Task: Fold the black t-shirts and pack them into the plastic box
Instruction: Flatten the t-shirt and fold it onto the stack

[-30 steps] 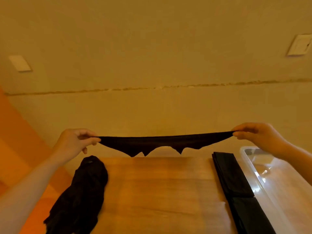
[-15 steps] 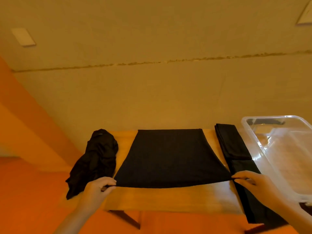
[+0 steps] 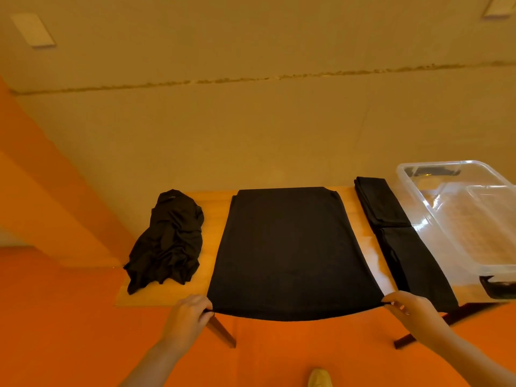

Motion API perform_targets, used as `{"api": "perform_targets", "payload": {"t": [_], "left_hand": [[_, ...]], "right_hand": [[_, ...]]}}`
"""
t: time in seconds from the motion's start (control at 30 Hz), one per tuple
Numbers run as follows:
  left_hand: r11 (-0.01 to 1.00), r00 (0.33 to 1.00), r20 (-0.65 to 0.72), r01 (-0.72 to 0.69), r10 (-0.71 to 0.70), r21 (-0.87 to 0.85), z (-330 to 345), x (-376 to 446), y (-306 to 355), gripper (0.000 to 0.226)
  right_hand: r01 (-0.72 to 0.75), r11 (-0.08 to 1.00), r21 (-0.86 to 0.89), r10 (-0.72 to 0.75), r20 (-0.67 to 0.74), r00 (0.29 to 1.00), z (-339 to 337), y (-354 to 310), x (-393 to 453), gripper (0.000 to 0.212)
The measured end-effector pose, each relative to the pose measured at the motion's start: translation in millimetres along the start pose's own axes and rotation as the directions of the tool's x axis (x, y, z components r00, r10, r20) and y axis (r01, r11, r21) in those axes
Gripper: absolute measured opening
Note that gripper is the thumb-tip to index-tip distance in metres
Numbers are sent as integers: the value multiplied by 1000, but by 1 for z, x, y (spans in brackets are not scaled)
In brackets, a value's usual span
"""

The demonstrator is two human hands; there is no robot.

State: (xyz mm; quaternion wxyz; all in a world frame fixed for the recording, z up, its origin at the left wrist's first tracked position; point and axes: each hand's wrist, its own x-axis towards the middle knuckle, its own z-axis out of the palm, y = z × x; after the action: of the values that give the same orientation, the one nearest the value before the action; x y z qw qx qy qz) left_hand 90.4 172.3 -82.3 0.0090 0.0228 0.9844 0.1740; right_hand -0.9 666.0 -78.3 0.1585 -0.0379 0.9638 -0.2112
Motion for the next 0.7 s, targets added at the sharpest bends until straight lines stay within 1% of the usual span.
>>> {"api": "perform_targets", "payload": {"t": [0.1, 0.23, 0.33, 0.4, 0.43, 0.47, 0.5, 0.57, 0.6, 0.67, 0.7], "left_hand": [[996, 1000, 30, -5, 2, 90, 7, -1, 3, 39], [989, 1000, 24, 4, -7, 148, 16, 0, 6, 40], [994, 996, 74, 42, -49, 98, 21, 2, 5, 23], [995, 994, 107, 0, -10, 97, 21, 4, 4, 13], [994, 994, 113, -18, 6, 105, 21, 6, 3, 9], [994, 992, 122, -21, 8, 108, 21, 7, 3, 11], [994, 992, 123, -16, 3, 109, 21, 10, 2, 20], [996, 998, 68, -13, 7, 93, 19, 19, 5, 40], [997, 1000, 29, -9, 7, 78, 19, 26, 7, 46], [998, 999, -38, 14, -11, 67, 19, 45, 12, 49], [997, 998, -50, 49, -46, 63, 20, 57, 16, 48]], "right_hand": [[11, 999, -42, -11, -20, 1000, 9, 4, 5, 21], [-38, 999, 1, 38, -27, 999, 18, 5, 14, 21], [-77, 997, 10, 77, -11, 997, 22, 7, 16, 22], [-89, 996, -10, 89, 13, 996, 25, 11, 19, 25], [-71, 997, -28, 72, 30, 997, 24, 12, 20, 26], [-62, 998, -31, 63, 48, 997, 22, 10, 21, 26], [-51, 998, -32, 53, 66, 996, 18, 6, 21, 27], [-18, 999, -36, 21, 75, 997, 9, -5, 26, 24], [16, 999, -38, -14, 61, 998, 5, -12, 29, 21], [89, 996, -27, -88, 26, 996, 1, -25, 43, 20], [128, 991, -31, -128, -10, 992, 0, -32, 52, 21]]}}
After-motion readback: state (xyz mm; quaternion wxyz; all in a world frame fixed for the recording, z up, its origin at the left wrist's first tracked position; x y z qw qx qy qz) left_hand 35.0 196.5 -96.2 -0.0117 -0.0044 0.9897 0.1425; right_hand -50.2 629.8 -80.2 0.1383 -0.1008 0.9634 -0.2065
